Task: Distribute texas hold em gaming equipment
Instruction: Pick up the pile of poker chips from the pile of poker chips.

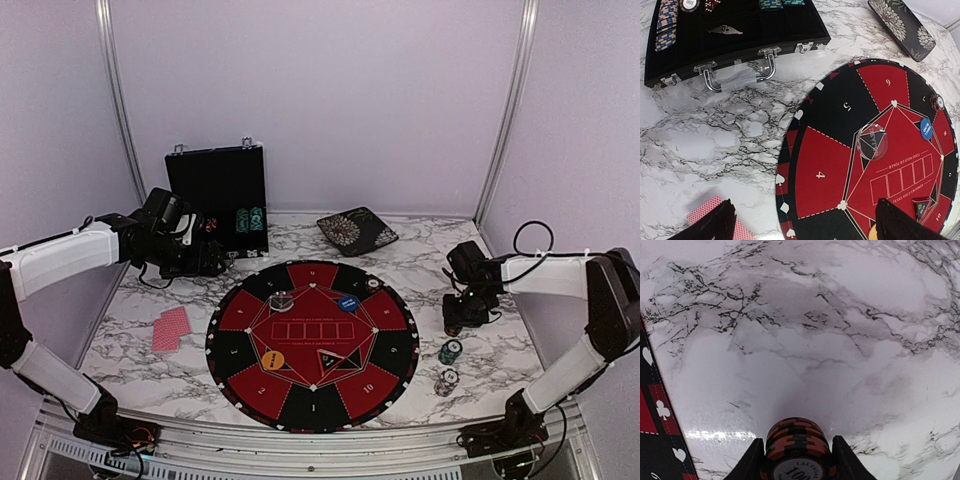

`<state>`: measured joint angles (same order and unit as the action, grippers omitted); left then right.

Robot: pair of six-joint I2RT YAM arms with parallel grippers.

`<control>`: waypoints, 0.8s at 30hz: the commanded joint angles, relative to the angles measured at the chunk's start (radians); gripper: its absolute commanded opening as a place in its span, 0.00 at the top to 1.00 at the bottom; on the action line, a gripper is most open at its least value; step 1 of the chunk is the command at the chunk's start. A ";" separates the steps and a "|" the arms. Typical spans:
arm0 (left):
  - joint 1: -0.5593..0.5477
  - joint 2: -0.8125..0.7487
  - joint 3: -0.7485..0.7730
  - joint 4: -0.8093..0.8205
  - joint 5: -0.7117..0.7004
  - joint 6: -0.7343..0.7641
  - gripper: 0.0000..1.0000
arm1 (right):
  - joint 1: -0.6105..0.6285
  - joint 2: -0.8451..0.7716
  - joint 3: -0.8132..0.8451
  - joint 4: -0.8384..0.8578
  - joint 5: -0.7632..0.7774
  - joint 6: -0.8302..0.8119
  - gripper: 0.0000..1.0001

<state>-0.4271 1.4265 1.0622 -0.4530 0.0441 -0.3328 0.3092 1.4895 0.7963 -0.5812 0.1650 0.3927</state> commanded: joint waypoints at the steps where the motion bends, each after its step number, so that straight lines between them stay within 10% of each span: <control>1: 0.005 0.006 -0.007 0.010 0.003 -0.004 0.01 | -0.009 -0.035 0.052 -0.022 -0.001 -0.004 0.78; 24: 0.006 -0.006 -0.006 0.009 0.010 -0.002 0.01 | 0.114 0.092 0.287 -0.110 0.030 -0.023 0.81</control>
<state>-0.4267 1.4265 1.0622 -0.4526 0.0444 -0.3328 0.3805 1.5372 0.9878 -0.6632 0.1688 0.3859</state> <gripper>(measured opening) 0.989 0.389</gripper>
